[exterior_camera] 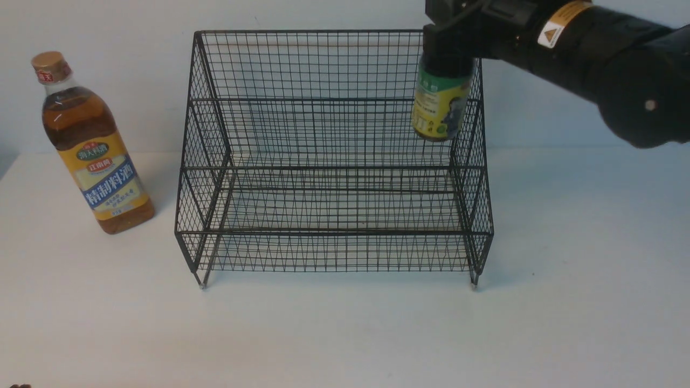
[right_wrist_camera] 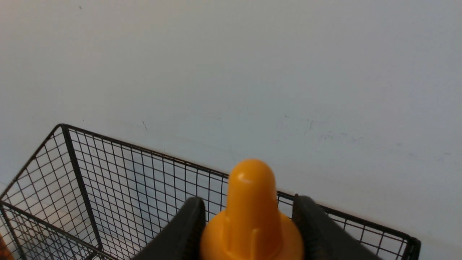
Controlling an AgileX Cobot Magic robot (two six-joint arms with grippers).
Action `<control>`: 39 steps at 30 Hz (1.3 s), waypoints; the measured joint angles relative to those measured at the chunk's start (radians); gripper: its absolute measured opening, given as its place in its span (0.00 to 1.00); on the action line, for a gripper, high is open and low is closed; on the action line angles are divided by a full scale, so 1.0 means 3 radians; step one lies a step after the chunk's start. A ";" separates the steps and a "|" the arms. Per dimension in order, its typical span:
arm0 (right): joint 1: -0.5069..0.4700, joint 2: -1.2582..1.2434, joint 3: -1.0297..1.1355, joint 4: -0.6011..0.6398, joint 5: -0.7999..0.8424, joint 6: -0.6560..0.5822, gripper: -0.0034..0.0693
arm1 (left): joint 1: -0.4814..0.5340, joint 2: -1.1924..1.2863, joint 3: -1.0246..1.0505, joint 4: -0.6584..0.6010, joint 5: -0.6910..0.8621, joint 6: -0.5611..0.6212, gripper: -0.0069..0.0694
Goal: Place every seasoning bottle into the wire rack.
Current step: Use the right arm to put the condiment bottle back on the shelf
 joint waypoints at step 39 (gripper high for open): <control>0.0004 0.0526 -0.0003 -0.0024 0.0718 0.0292 0.44 | 0.0000 0.0000 0.0000 0.0000 0.0000 0.0000 0.08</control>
